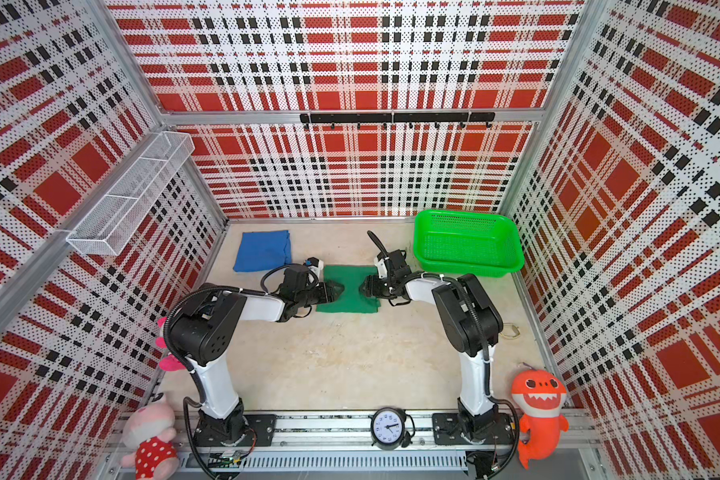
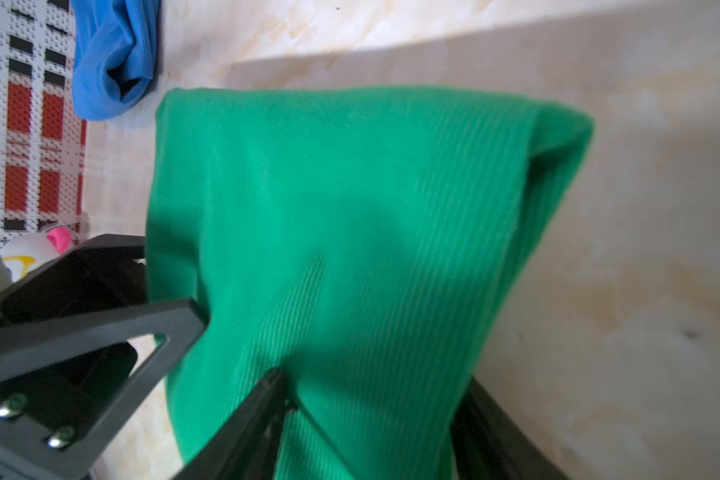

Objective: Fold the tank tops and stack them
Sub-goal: 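Lift the green tank top and carry it toward the blue tank top with both grippers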

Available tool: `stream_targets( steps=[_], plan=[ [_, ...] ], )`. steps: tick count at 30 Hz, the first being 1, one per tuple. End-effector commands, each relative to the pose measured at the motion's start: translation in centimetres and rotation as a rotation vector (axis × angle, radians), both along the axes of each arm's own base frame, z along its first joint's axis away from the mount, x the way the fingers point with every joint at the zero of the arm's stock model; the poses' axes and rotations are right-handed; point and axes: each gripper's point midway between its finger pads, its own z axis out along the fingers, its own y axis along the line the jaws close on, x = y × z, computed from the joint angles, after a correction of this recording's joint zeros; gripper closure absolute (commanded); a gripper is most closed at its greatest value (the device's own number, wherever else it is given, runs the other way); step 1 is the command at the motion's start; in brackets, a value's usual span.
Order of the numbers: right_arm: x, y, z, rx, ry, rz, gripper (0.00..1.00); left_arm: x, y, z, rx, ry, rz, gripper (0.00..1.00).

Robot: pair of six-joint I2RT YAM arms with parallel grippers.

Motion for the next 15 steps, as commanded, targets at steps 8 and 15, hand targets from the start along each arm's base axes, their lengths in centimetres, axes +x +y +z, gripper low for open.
stream_targets(
  steps=[8,15],
  plan=[
    [-0.4,1.8,-0.6,0.042,0.027,0.056,0.8,-1.6,0.2,0.1,0.021,0.141,0.002,1.0],
    [1.0,3.0,2.2,0.094,-0.042,0.072,1.0,1.3,1.0,4.2,0.03,0.076,0.004,1.0]
  ],
)
